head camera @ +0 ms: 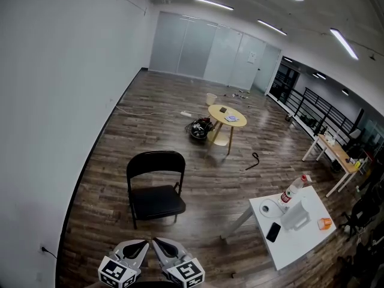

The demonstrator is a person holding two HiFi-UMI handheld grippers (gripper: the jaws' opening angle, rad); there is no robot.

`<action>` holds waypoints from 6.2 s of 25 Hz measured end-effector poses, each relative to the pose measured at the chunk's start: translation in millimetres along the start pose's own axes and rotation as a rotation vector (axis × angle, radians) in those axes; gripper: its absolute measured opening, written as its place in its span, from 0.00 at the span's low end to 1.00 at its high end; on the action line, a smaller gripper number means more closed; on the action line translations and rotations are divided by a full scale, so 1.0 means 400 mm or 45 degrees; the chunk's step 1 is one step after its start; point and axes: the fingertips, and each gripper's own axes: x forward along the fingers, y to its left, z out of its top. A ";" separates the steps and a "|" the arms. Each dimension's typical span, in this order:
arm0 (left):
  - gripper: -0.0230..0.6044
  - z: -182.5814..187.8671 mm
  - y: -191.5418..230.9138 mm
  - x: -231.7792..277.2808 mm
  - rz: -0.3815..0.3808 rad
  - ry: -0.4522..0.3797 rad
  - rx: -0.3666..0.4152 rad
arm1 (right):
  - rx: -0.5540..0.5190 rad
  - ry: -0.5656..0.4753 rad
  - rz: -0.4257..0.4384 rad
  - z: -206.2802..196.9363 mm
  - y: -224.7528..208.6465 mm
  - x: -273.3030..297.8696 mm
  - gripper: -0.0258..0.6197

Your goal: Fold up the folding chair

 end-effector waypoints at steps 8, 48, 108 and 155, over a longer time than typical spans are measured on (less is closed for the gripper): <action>0.04 -0.015 0.063 -0.034 -0.014 0.033 -0.014 | 0.017 0.021 -0.063 -0.015 0.017 0.040 0.04; 0.04 0.033 0.265 0.182 0.040 0.130 0.013 | 0.109 0.041 -0.109 -0.022 -0.277 0.147 0.09; 0.12 0.082 0.845 0.478 -0.229 0.210 0.141 | 0.287 0.182 -0.596 -0.115 -0.601 0.470 0.19; 0.46 -0.141 1.071 0.826 -0.268 0.750 0.483 | 0.769 0.458 -0.585 -0.497 -0.739 0.522 0.39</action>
